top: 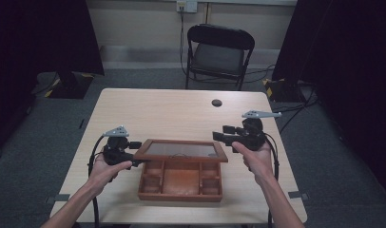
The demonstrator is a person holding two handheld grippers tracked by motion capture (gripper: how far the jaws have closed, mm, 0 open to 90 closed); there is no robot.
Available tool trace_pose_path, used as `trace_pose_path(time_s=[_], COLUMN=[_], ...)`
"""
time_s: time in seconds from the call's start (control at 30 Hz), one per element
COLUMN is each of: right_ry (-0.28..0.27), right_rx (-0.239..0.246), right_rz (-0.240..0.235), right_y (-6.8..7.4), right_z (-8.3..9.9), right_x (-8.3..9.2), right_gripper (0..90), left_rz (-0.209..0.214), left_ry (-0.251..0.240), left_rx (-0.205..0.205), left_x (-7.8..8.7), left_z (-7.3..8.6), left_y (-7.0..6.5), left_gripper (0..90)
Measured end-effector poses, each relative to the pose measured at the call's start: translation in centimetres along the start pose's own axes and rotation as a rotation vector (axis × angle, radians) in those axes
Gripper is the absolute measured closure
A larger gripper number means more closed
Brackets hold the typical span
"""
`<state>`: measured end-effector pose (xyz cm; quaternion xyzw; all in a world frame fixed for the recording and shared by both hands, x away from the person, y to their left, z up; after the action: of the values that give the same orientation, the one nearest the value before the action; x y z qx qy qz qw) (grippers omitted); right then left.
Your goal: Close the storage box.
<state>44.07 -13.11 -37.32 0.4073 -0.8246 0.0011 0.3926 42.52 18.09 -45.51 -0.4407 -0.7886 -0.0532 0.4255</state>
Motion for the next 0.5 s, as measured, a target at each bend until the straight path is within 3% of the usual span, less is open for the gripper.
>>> trace_pose_path(time_s=[0.03,0.2,0.23,0.33,0.5], right_ry=[0.0,0.053,0.088,0.113,0.187], right_rx=[0.0,0.1,0.145,0.174,0.225], right_rz=[0.0,-0.105,-0.14,-0.18,-0.255], right_y=[0.0,3.9,5.5,6.6,8.6], right_z=[0.0,-0.9,-0.8,-0.8,-0.9], right_x=[0.0,-1.2,-1.8,-2.2,-3.5], right_gripper=[40.2,45.7,49.7,53.8,70.5], left_rz=[-0.001,0.004,-0.001,0.0,0.0], left_ry=[0.009,0.008,0.008,0.005,-0.002], left_rx=[-0.004,-0.001,-0.001,0.001,0.013], left_x=[-0.1,-0.3,-0.3,-0.3,-0.3], left_z=[0.2,0.6,0.6,0.6,0.7], left_y=[0.1,0.0,0.0,0.0,-0.1], left_gripper=[15.4,15.6,15.6,15.6,15.7])
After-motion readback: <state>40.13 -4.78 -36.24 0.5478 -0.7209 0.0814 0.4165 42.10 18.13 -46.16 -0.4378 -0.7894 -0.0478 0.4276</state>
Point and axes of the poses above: each handheld gripper's, and its own axes: x roughly backward along the jaws, z roughly out of its underside, y roughly to its left, the point moved 7 cm from there along -x, roughly forward along the jaws, and after that the axes turned 14 degrees about y, right-handed, at the moved point
